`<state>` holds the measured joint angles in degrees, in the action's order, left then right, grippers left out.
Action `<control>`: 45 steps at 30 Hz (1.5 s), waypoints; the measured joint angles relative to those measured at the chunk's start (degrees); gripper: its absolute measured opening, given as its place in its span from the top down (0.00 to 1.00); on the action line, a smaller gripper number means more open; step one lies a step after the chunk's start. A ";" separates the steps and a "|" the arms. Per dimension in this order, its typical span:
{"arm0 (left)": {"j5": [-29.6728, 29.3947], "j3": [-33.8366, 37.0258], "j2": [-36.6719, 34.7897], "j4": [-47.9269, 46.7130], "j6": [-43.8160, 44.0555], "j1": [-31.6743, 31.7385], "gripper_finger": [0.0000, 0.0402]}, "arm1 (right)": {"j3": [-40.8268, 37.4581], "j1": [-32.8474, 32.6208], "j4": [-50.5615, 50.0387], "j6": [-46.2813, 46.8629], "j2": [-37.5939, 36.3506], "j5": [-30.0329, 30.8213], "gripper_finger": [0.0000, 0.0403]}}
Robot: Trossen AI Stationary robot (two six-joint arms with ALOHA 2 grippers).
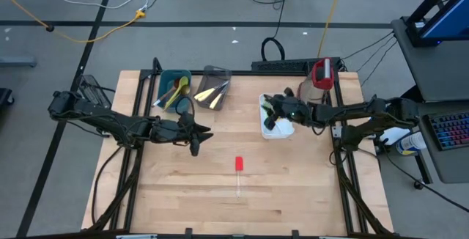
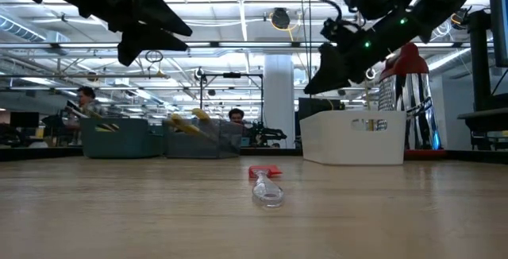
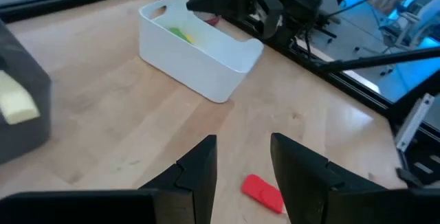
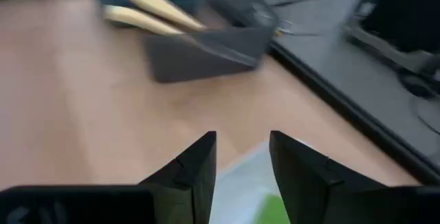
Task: Pick & Place Kitchen Items
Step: Put the red spatula into the white bin
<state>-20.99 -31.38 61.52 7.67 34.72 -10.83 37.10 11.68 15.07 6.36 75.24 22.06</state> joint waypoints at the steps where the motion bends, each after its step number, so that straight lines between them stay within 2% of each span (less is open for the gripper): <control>1: 0.00 0.00 0.02 0.08 0.00 -0.25 0.65 | 0.00 -1.16 0.31 -0.03 0.00 -0.77 0.67; 5: 0.08 0.00 0.02 1.08 0.08 -0.59 0.65 | 0.00 -5.79 1.46 0.73 -0.02 -5.44 0.67; 9: 0.02 0.00 0.02 1.57 -0.88 -0.59 0.65 | 0.00 -10.19 2.51 1.17 -0.02 -7.40 0.66; 14: -0.01 0.00 0.02 1.39 -3.30 -0.57 0.65 | 0.00 -15.55 8.28 3.59 0.44 -10.33 0.61; 20: 0.00 0.00 0.02 1.37 -4.87 -0.57 0.65 | 0.02 -20.93 17.17 7.02 5.22 -10.25 0.51; 25: -0.02 0.00 0.02 1.00 -5.00 -0.57 0.65 | 0.95 -23.30 24.07 12.80 12.22 -10.24 0.49; 29: -0.02 0.00 0.02 0.98 -5.03 -0.57 0.65 | 5.50 -24.54 20.85 15.58 17.94 -10.27 0.48; 32: 0.13 0.00 0.02 0.96 -8.32 -0.55 0.65 | 10.26 -25.26 14.56 16.96 21.36 -10.36 0.48; 38: 6.23 0.00 0.02 -2.16 -13.34 -0.96 0.65 | 18.17 -25.49 -1.27 24.42 26.13 -10.30 0.48; 45: 7.06 0.00 0.02 -5.15 -13.88 -2.12 0.65 | 18.71 -25.62 -2.16 30.83 29.79 -10.28 0.48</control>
<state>-13.93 -31.38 61.54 2.52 20.83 -12.94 55.81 -13.93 12.91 37.19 105.03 11.79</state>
